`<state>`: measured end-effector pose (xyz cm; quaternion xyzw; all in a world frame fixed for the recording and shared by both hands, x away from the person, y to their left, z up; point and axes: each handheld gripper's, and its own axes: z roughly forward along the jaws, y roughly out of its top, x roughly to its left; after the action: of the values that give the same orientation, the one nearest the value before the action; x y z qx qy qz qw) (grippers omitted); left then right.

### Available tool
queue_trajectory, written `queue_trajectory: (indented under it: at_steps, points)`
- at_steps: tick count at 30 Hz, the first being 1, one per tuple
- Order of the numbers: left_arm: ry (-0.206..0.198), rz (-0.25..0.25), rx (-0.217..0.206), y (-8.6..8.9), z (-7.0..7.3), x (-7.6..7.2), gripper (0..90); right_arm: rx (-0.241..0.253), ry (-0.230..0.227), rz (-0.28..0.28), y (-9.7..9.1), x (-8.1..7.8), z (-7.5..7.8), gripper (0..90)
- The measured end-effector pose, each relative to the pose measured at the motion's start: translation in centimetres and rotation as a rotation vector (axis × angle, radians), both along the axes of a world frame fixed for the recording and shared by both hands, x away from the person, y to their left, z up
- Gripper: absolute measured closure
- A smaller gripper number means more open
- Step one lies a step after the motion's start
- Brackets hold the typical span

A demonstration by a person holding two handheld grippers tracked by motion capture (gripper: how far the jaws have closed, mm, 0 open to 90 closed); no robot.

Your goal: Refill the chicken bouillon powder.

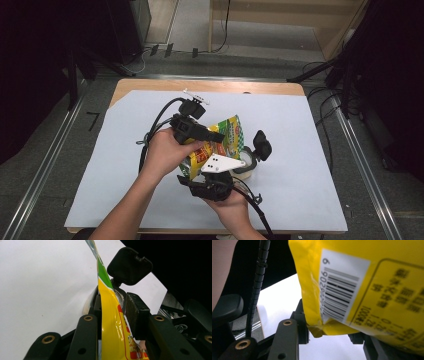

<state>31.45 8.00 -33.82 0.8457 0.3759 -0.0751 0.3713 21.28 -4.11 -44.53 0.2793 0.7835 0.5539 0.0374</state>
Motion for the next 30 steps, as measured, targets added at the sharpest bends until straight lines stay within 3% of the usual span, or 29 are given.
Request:
queue_trajectory:
  at_steps: [30]
  points:
    - [0.017, 0.006, -0.021, 0.09, -0.27, 0.28, 72.5, -0.013, -0.006, -0.002, -0.09, 0.10, -0.12, 61.7]
